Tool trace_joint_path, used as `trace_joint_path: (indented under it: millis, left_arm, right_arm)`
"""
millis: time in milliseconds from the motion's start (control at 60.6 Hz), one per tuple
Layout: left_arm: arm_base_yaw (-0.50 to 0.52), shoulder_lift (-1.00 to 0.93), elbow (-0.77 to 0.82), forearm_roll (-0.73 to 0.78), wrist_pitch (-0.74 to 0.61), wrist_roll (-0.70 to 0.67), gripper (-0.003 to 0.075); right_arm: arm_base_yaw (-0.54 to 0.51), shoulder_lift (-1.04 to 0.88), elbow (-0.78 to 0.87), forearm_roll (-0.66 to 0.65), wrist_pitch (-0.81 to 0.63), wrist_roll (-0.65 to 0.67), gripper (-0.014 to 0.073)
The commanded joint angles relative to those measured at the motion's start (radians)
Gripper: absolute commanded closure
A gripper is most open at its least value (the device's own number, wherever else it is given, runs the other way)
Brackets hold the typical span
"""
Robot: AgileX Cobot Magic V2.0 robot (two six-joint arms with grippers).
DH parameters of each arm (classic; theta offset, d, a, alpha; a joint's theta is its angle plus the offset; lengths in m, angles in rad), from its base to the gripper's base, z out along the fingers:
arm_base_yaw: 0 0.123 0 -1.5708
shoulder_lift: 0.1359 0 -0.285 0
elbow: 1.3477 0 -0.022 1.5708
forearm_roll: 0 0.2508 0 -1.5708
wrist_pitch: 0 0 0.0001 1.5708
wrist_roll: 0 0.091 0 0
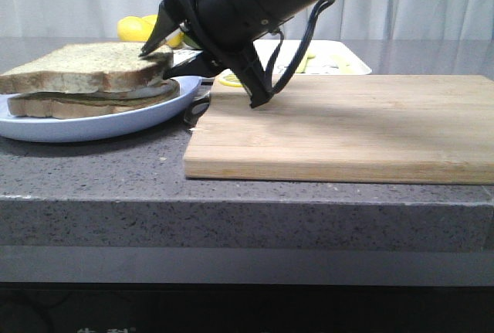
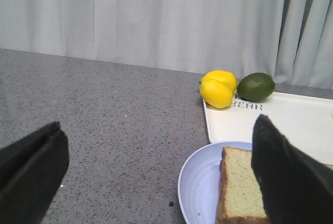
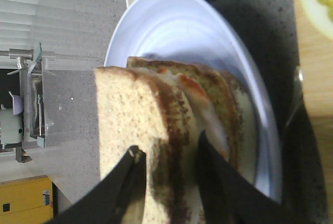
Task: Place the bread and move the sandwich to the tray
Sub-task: 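Open the right gripper and raise it away from the sandwich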
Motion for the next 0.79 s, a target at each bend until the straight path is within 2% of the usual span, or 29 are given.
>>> trace_joint_path:
  millis: [0, 115, 264, 346, 429, 528, 643, 775]
  left_arm:
    - [0.000, 0.007, -0.035, -0.001, -0.085, -0.002, 0.0028]
    - [0.000, 0.007, -0.035, -0.001, -0.085, -0.002, 0.0028]
    - [0.000, 0.007, -0.035, -0.001, -0.085, -0.002, 0.0028]
    - [0.000, 0.007, -0.035, -0.001, -0.085, -0.002, 0.0028]
    - [0.000, 0.007, -0.035, -0.001, -0.085, -0.002, 0.0028]
    - [0.000, 0.007, -0.035, -0.001, -0.085, -0.002, 0.0028]
    - [0.000, 0.007, -0.035, -0.001, -0.085, -0.002, 0.0028]
    - [0.000, 0.007, -0.029, -0.001, -0.085, -0.002, 0.0028]
  right_arm:
    - [-0.029, -0.091, -0.026, -0.006, 0.036, -0.012, 0.0298]
    - [-0.071, -0.143, -0.026, -0.048, 0.072, -0.012, 0.0294]
    - [-0.130, -0.211, -0.026, -0.129, 0.172, -0.012, 0.0210]
    - [-0.164, -0.246, -0.026, -0.202, 0.231, -0.012, 0.0169]
    - [-0.204, -0.283, -0.026, -0.319, 0.286, -0.013, 0.0181]
    - [-0.253, -0.327, -0.026, -0.488, 0.366, -0.013, 0.0254]
    - [-0.313, -0.371, -0.026, -0.697, 0.464, -0.013, 0.0418]
    - [-0.406, -0.415, -0.026, -0.871, 0.562, -0.012, 0.0613]
